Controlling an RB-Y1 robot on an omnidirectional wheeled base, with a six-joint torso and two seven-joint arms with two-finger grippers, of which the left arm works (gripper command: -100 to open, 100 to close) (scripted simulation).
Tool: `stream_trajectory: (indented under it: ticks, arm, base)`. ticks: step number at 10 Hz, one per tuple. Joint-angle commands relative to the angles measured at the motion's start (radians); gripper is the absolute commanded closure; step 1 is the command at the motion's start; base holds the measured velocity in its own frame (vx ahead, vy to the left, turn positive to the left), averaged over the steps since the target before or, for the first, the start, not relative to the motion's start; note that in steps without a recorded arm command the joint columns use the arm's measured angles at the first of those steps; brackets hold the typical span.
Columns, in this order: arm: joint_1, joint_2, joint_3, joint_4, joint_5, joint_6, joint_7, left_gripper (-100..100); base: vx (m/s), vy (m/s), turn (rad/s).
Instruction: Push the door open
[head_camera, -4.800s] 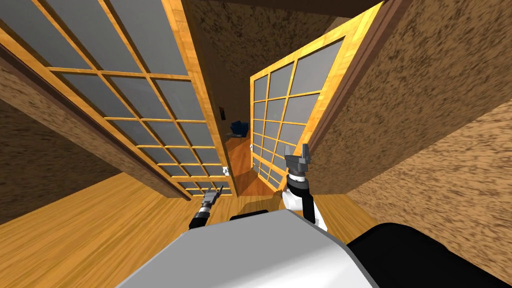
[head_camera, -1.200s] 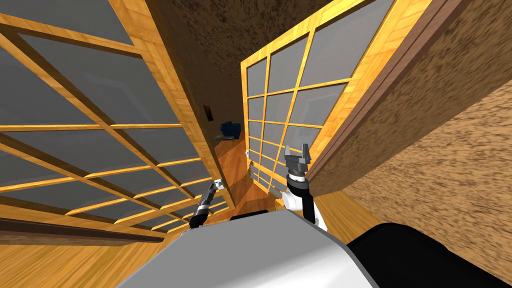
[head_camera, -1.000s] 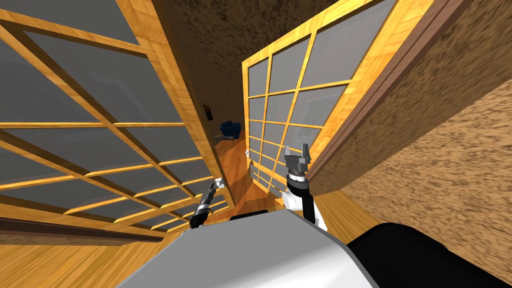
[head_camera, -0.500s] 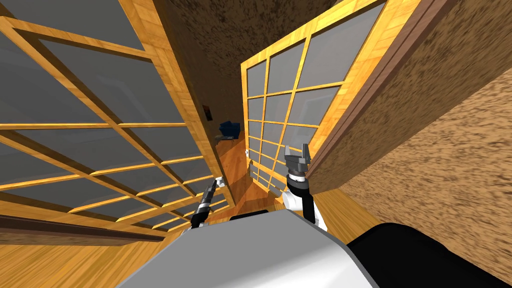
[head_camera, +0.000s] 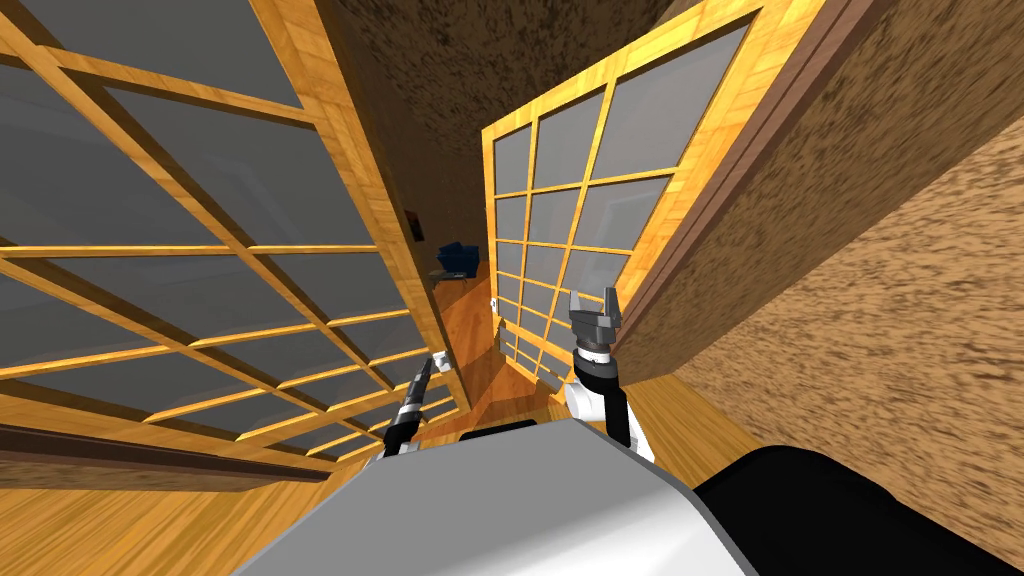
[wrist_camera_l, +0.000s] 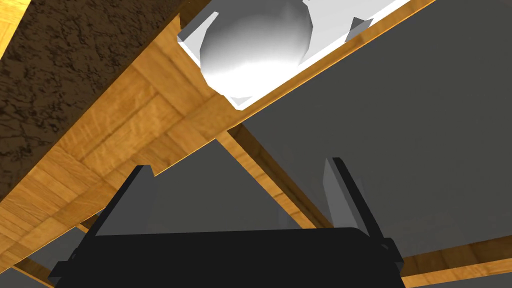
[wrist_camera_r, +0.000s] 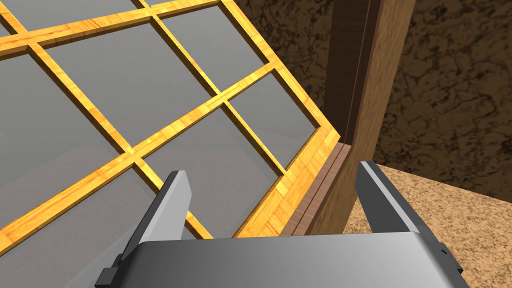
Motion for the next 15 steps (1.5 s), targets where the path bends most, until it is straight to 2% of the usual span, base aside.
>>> stream_trajectory:
  ticks: [1, 2, 3, 5, 6, 8, 9, 10, 11, 13, 14, 15]
  arm:
    - [-0.004, 0.003, -0.013, 0.005, 0.024, 0.002, 0.046, -100]
    - [-0.008, 0.004, -0.025, 0.008, 0.047, 0.003, 0.074, -100]
    - [-0.008, 0.004, -0.025, 0.008, 0.047, 0.003, 0.085, -100]
    - [-0.015, 0.008, -0.049, 0.016, 0.093, 0.006, 0.149, -100]
    - [-0.015, 0.008, -0.049, 0.016, 0.093, 0.006, 0.163, -100]
    - [-0.023, 0.011, -0.076, 0.025, 0.143, 0.010, 0.227, -100]
    - [-0.023, 0.011, -0.076, 0.025, 0.143, 0.010, 0.244, -100]
    - [-0.027, 0.012, -0.089, 0.030, 0.169, 0.012, 0.279, -100]
    - [-0.027, 0.012, -0.089, 0.030, 0.169, 0.012, 0.284, -100]
    - [-0.035, 0.013, -0.117, 0.039, 0.221, 0.015, 0.351, -100]
    - [-0.035, 0.013, -0.117, 0.039, 0.221, 0.015, 0.366, -100]
    - [-0.040, 0.013, -0.131, 0.043, 0.248, 0.017, 0.402, -100]
  base:
    - [-0.023, 0.010, -0.014]
    - [-0.036, 0.016, -0.033]
    - [-0.029, 0.010, -0.012]
    - [-0.038, 0.008, -0.025]
    - [-0.029, 0.011, -0.012]
    - [-0.035, 0.014, -0.032]
    - [-0.032, 0.012, -0.010]
    - [-0.031, 0.012, -0.014]
    - [-0.027, 0.009, -0.013]
    - [-0.041, 0.013, -0.030]
    - [-0.035, 0.014, -0.015]
    - [-0.035, 0.011, -0.024]
